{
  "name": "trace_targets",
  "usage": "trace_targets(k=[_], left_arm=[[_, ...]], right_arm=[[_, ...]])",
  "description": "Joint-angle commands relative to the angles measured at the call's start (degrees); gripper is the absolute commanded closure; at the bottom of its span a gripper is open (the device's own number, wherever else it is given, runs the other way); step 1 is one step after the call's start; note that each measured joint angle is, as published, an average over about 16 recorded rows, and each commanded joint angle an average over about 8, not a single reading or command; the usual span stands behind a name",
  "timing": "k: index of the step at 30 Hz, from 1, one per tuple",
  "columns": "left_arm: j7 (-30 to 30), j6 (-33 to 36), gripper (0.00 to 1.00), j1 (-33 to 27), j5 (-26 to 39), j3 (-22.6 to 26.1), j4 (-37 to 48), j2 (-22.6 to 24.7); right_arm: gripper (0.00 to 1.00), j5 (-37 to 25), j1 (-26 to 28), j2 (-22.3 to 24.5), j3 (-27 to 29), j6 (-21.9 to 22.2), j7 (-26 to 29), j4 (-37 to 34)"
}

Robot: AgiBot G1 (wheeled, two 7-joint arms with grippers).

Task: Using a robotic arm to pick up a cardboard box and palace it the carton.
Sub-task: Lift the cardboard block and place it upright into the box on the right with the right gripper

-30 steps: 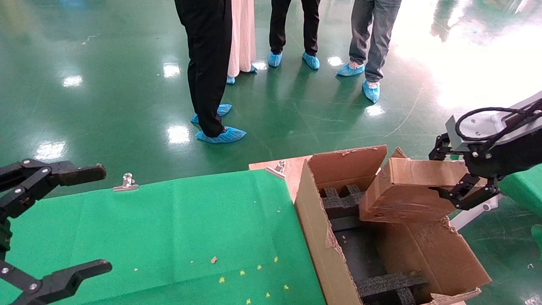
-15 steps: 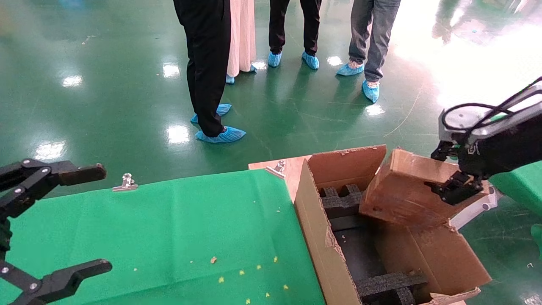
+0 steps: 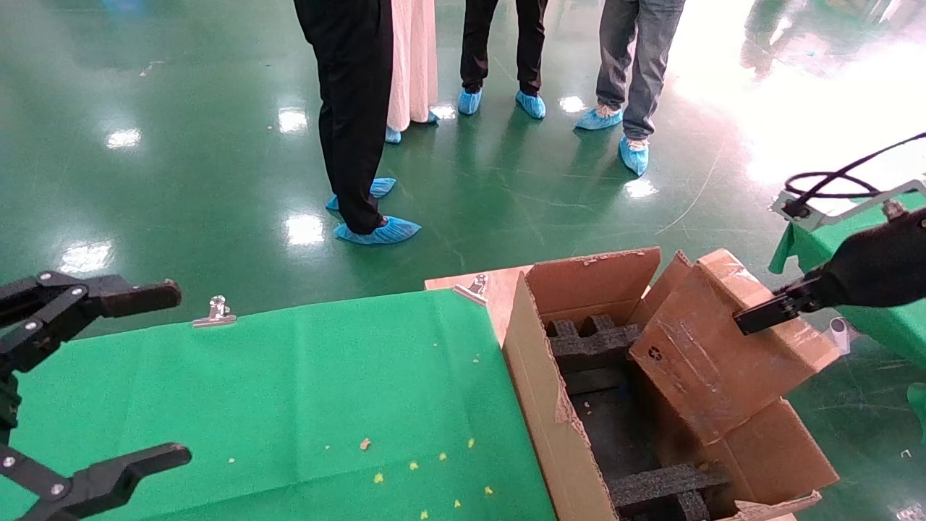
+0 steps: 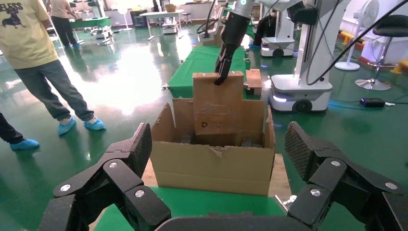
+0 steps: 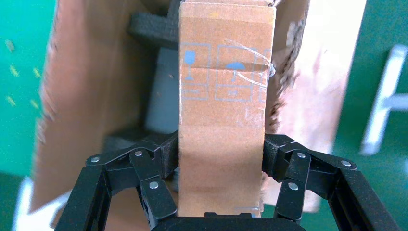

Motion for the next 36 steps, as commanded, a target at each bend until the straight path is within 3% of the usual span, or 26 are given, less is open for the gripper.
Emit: trace_targets(k=[1, 16, 36], left_arm=[[0.0, 0.0, 0.0, 0.0, 0.0, 0.0, 0.0, 0.0], [0.0, 0.0, 0.0, 0.0, 0.0, 0.0, 0.0, 0.0], [0.0, 0.0, 0.0, 0.0, 0.0, 0.1, 0.0, 0.0]], right_arm=[[1.0, 1.0, -0.5, 1.1, 0.0, 0.7, 4.7, 0.3], [1.0, 1.8, -1.1, 1.7, 0.0, 1.4, 7.0, 0.6], [1.0, -2.0, -5.2, -0.6, -2.7, 7.5, 13.7, 1.4]])
